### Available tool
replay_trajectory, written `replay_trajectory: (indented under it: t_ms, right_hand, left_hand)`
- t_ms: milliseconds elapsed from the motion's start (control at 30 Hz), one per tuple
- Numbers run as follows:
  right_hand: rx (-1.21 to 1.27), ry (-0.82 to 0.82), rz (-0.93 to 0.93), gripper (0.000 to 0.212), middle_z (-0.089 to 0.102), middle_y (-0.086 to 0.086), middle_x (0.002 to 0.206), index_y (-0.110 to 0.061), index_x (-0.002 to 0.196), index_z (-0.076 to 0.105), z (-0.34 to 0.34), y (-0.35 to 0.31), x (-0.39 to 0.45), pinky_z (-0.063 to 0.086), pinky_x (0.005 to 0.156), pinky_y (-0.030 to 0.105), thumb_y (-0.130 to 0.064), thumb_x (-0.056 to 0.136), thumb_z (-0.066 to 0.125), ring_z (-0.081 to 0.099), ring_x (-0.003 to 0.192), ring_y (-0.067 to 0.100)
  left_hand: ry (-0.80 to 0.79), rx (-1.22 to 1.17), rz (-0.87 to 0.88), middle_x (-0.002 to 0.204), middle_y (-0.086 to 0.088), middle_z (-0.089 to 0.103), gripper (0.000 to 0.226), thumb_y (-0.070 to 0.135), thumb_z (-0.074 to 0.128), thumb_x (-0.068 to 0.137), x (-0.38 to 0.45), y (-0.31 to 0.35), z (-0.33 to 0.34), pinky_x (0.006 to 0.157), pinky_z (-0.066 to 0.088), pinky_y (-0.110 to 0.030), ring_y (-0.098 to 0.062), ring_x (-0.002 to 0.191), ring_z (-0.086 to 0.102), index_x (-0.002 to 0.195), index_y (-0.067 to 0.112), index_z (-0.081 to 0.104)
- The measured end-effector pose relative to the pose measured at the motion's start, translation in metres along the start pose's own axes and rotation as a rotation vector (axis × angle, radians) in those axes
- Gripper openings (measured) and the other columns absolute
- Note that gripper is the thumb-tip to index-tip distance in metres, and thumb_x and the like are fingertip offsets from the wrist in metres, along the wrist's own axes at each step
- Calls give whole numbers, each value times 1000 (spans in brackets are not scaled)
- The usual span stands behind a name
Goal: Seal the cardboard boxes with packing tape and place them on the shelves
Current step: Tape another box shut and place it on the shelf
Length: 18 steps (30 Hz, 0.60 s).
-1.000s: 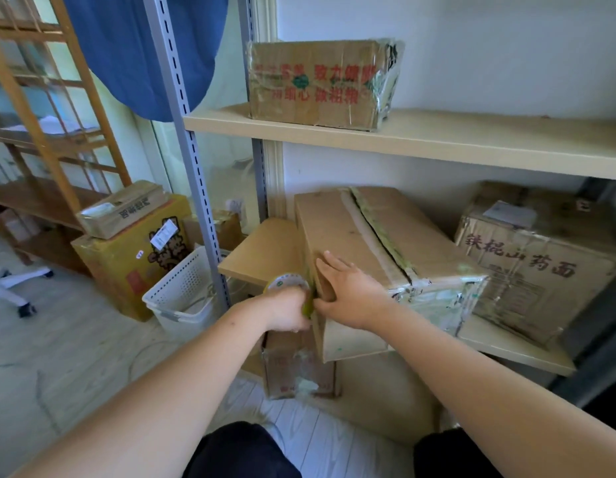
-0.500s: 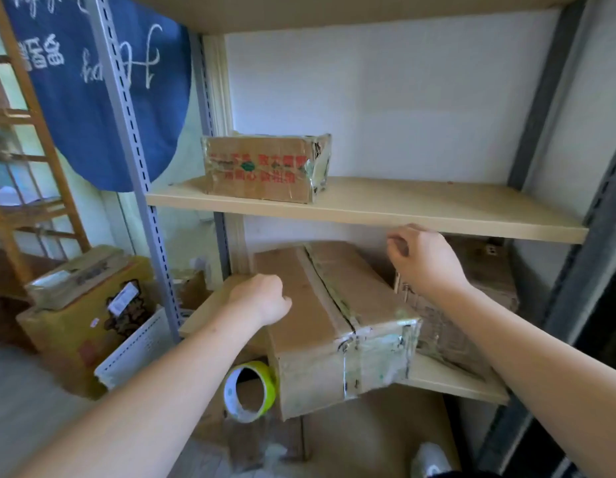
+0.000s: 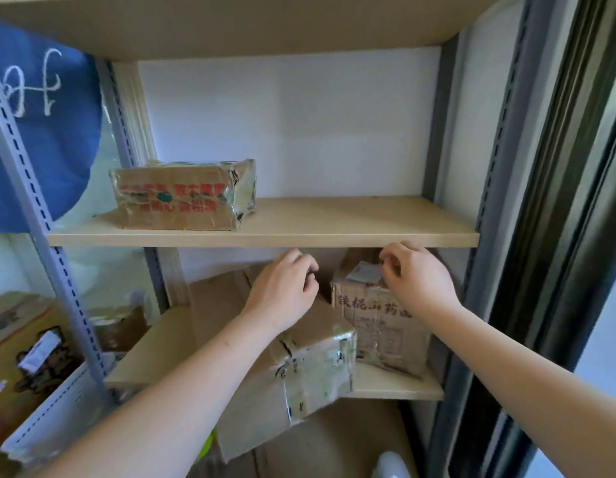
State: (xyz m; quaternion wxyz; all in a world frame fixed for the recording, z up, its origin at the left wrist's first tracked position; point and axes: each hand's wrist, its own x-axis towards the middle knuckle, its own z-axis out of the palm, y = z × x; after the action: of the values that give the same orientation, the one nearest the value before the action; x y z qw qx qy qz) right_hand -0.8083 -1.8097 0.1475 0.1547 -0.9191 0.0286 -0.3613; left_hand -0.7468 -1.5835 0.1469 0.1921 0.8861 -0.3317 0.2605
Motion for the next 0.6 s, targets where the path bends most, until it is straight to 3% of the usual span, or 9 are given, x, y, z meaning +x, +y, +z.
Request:
replay_trajectory:
  t_ms: [67,133,233,300,433,600]
  right_hand:
    - [69,-171,136,12,66,-2,98,-23,103,64,20,12,-13,57,70,36,-26,97,53,63,80,14]
    - [177,-409,261,17,67,1,105,-23,113,62,49,17,-34,57,82,38,-25,98,52,65,92,19]
    - [328,-651,337,36,61,3,124,-22,134,51,102,13,-61,48,100,38,-26,98,53,59,114,22]
    - [410,-649,408,43,58,2,129,-21,139,47,125,12,-65,42,101,34,-20,96,52,53,120,23]
    - [465,-648,464,42,65,4,119,-19,124,65,147,15,-64,45,96,31,-1,91,45,57,115,24]
    - [708,-776,407,54,57,3,131,-10,140,51,163,-24,-80,42,105,25,12,91,41,53,125,19]
  left_hand:
    - [-146,6,0,121,7,55,28,32,46,100,-9,-2,25,90,49,-33,-13,116,52,124,24,57]
    - [-384,61,-56,137,1,49,47,44,50,98,-21,-6,55,101,46,-37,-20,129,46,141,25,44]
    - [-726,239,-124,164,-9,12,88,51,58,93,-41,-17,93,118,25,-48,-36,149,18,159,26,4]
    - [-765,309,-95,166,-8,-4,92,38,61,95,-45,-29,101,121,18,-48,-35,152,5,158,28,-5]
    - [-812,253,-103,166,5,-8,97,26,68,92,-48,-54,90,119,29,-41,-25,153,1,157,37,-3]
    - [-781,303,-152,164,11,-13,101,-4,58,91,-68,-89,67,109,40,-28,-17,153,-2,157,36,-9]
